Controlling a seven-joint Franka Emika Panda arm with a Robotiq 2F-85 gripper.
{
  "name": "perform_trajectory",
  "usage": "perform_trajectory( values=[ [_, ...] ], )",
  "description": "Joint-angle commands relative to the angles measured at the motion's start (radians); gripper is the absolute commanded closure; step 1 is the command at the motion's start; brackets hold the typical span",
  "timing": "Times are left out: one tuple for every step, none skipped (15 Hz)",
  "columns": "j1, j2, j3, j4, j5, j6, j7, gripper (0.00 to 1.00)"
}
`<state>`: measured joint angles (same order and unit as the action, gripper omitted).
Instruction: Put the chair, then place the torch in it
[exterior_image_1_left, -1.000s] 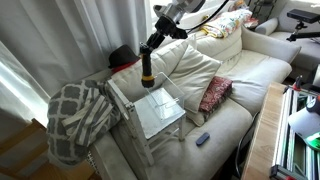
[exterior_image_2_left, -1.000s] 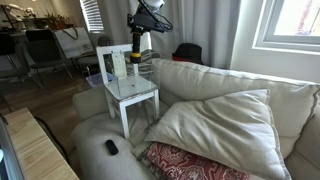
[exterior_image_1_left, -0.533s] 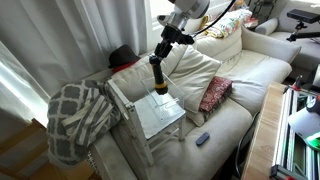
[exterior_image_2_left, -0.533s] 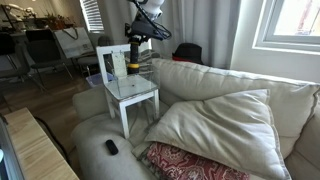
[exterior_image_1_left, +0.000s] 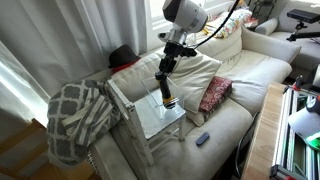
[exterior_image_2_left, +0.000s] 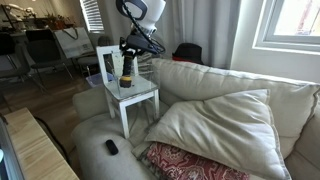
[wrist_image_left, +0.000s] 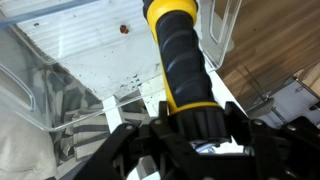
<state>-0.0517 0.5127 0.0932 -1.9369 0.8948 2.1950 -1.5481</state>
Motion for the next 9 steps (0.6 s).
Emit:
perform_trajectory(
  values=[
    [0.014,0.029,0.005,0.017,-0.015,0.032,0.02,0.67],
    [0.02,0.035,0.005,0.017,-0.014,0.06,0.018,0.67],
    [0.024,0.04,0.005,0.016,-0.017,0.085,0.018,0.67],
    [0.025,0.05,0.009,0.02,-0.016,0.1,0.023,0.67],
    [0.024,0.055,0.012,0.02,-0.014,0.113,0.024,0.67],
    [0.024,0.059,0.014,0.023,-0.01,0.125,0.026,0.67],
    [0.025,0.06,0.015,0.024,-0.008,0.147,0.027,0.67],
    [0.025,0.06,0.016,0.023,-0.01,0.163,0.03,0.67],
    [0.03,0.059,0.013,0.021,-0.017,0.187,0.036,0.67]
  ],
)
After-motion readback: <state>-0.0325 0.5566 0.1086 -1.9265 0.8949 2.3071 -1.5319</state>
